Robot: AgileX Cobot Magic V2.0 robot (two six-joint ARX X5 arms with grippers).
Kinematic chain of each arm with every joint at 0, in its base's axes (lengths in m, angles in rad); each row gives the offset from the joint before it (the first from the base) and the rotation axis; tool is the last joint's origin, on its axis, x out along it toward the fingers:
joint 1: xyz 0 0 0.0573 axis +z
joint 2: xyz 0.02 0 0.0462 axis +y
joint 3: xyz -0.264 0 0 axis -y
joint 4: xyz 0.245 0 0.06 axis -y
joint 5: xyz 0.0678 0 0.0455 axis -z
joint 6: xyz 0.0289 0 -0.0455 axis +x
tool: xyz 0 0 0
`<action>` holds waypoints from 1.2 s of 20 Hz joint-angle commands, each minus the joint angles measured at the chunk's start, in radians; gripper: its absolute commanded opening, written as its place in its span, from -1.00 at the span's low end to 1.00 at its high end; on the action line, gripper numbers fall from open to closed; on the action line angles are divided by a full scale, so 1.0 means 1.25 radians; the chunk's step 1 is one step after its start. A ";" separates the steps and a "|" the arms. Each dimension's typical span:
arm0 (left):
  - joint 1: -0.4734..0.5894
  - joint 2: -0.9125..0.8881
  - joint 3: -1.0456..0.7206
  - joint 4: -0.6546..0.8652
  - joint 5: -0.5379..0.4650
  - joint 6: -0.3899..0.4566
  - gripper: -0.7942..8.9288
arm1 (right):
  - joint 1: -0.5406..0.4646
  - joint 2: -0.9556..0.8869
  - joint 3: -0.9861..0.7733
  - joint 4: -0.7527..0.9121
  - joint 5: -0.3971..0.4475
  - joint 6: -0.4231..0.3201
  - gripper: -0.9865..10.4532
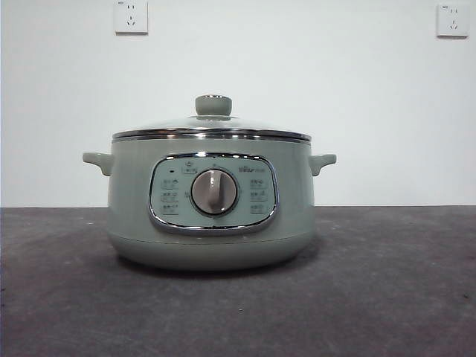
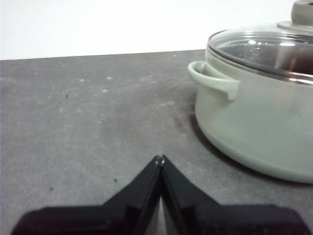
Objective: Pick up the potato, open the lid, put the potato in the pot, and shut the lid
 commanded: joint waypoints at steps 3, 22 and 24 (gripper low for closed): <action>0.006 -0.016 -0.008 0.013 0.006 -0.009 -0.84 | 0.001 0.001 -0.005 -0.018 0.002 0.005 -0.86; 0.006 0.055 -0.008 0.011 0.006 -0.009 -0.84 | -0.352 -0.317 -0.457 0.584 -0.014 -0.143 -0.86; 0.006 0.059 -0.008 0.011 0.006 -0.009 -0.84 | -0.452 -0.441 -0.667 0.801 -0.031 -0.135 -0.86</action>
